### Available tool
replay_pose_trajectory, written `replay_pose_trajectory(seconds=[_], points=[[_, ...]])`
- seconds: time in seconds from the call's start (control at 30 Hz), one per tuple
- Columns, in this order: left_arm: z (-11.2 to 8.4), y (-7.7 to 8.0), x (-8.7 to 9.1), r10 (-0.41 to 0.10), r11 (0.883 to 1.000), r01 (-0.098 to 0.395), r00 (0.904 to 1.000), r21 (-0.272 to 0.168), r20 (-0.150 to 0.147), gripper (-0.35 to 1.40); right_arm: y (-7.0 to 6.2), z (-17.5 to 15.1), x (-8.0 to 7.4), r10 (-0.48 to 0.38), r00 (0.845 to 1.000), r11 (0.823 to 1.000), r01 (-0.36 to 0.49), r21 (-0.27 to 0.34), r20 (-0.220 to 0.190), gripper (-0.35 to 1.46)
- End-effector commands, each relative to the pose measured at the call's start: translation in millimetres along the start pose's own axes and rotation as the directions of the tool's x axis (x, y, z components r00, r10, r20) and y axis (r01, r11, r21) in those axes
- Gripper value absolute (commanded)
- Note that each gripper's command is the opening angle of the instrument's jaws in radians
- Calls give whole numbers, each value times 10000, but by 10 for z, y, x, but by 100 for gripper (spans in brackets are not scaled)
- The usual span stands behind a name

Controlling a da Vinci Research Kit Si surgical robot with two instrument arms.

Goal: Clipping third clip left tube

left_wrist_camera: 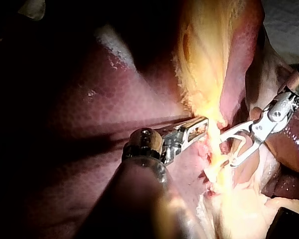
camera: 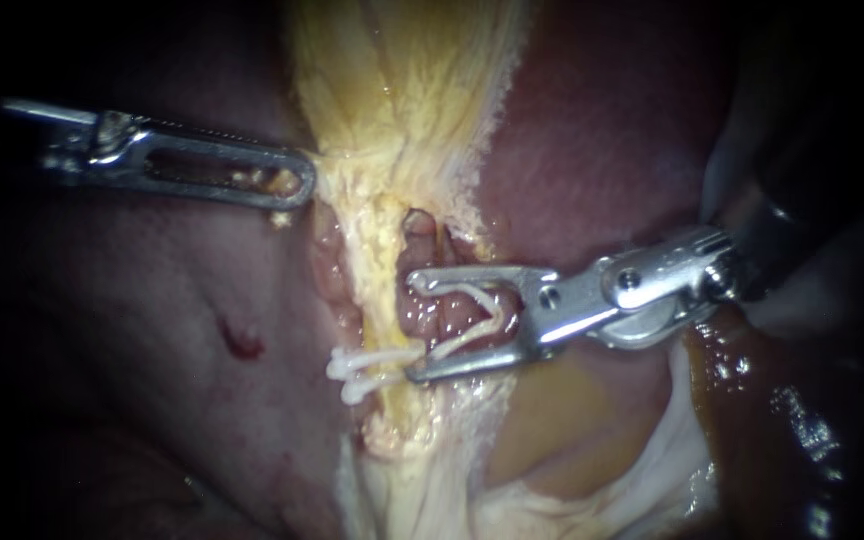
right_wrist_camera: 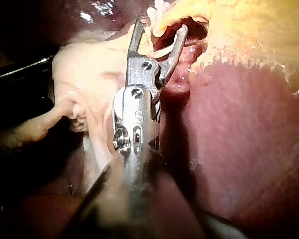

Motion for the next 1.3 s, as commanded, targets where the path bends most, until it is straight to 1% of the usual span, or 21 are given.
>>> replay_pose_trajectory(seconds=[0.03, 0.2, 0.3, 0.4, 0.6, 0.77, 0.97, 1.13, 1.3], points=[[0, 0, 0, 2, 10000, -2, 10000, 4, -5, -35, 2, 2, -4, 27, 10000, 10000, -27, 7, -10, 50], [-1, -2, 1, 1, 10000, -1, 10000, -4, -1, -35, 16, 4, -24, 256, 9997, 9997, -256, 5, 4, 50], [-1, -2, 1, -1, 10000, 1, 10000, -8, 0, -35, 21, 0, -30, 310, 9995, 9995, -310, 12, 6, 50], [-1, -2, 1, -1, 10000, 1, 10000, -8, 0, -35, 22, -2, -31, 370, 9993, 9993, -370, 23, 4, 50], [-1, -3, 1, -1, 10000, 1, 10000, -8, 0, -35, 21, 0, -28, 486, 9988, 9987, -484, 170, -63, 50], [-1, -3, 1, -3, 10000, 3, 10000, -11, 2, -35, 17, 7, -23, 662, 9968, 9966, -639, 516, -437, 50], [-1, -3, 1, -4, 10000, 4, 10000, -13, 3, -35, 14, 24, -11, 902, 9919, 9922, -817, 944, -896, 50], [-1, -3, 1, -5, 10000, 5, 10000, -14, 4, -35, 12, 39, -2, 1200, 9829, 9858, -1013, 1339, -1399, 50], [0, -4, 0, -7, 10000, 7, 10000, 8, -6, -35, 12, 53, 0, 1469, 9759, 9794, -1208, 1617, -1611, 50]])
